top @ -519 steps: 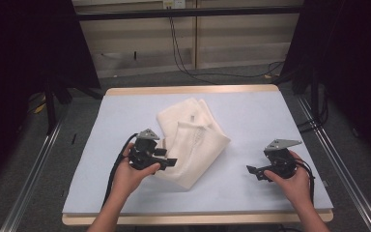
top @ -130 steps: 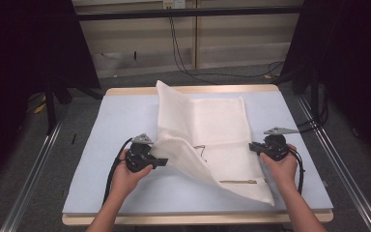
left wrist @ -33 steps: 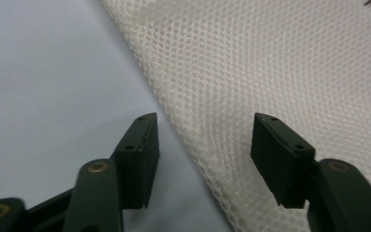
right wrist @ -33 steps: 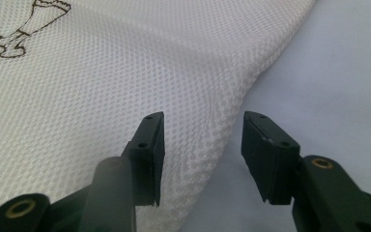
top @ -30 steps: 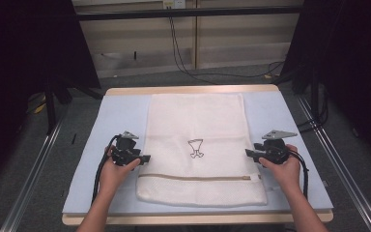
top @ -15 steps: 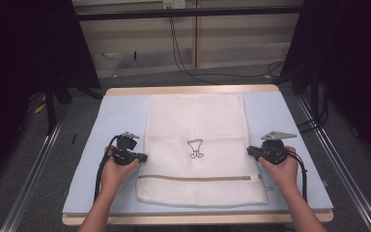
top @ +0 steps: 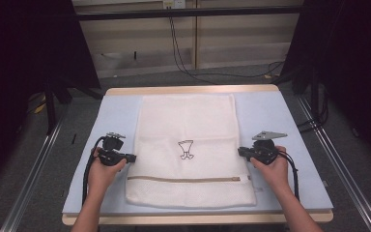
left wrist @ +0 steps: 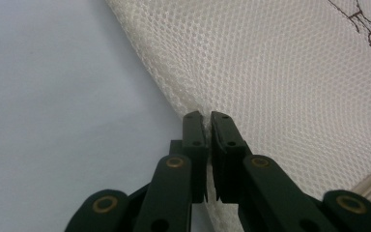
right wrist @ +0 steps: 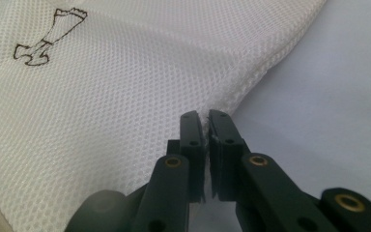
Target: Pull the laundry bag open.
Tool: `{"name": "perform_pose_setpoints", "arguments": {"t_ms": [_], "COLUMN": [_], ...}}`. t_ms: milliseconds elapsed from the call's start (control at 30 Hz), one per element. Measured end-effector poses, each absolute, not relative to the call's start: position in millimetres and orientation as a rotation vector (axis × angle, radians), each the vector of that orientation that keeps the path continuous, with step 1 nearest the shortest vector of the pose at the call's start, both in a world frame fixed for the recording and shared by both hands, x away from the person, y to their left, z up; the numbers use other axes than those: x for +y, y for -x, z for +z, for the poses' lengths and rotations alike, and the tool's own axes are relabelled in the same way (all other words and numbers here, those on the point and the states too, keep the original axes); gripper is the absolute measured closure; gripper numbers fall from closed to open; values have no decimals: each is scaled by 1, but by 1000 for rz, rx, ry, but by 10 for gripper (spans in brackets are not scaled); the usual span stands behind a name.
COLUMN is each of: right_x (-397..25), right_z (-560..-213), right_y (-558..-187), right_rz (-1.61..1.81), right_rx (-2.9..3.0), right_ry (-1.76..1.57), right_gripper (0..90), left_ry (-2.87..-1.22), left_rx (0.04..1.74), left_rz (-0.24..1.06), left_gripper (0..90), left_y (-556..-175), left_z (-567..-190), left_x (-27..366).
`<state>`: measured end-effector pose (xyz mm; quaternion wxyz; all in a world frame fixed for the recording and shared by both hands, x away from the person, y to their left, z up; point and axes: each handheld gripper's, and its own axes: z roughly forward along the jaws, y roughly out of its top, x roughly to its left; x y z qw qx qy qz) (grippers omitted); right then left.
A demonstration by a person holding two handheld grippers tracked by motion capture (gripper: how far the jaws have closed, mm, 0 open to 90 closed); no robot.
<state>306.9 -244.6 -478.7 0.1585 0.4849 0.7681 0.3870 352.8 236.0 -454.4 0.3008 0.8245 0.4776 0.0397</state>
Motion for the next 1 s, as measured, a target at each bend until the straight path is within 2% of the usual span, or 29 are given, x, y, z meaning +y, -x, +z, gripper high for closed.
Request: {"name": "perform_pose_setpoints", "arguments": {"t_ms": [400,433,500,533,700,900,1000], "right_x": [-239,-239,-239,-240,-247,-254,-255], "right_z": [-479,-479,-479,-479,-471,-464,-460], "right_y": [-308,-308,-308,-308,-301,-292,-284], "right_rz": [1115,1115,1114,1110,1157,1186,1192], "right_rx": [2200,2200,2188,2176,2136,2135,2152], "right_ry": [-1356,-1356,-1354,-1352,-1356,-1337,-1290], "right_gripper": [850,850,797,760,692,799,900], "left_ry": [-2203,-2203,-2193,-2193,-2139,-2139,-2140], "left_rx": [1268,1268,1277,1277,1277,1201,1158], "left_rz": [129,129,184,184,225,199,182], "left_gripper": [834,813,703,680,503,416,393], "left_y": [-353,-353,-352,-352,-353,-351,-350], "left_z": [-455,-455,-452,-452,-439,-432,-429], "left_x": [241,241,242,242,243,228,213]}}
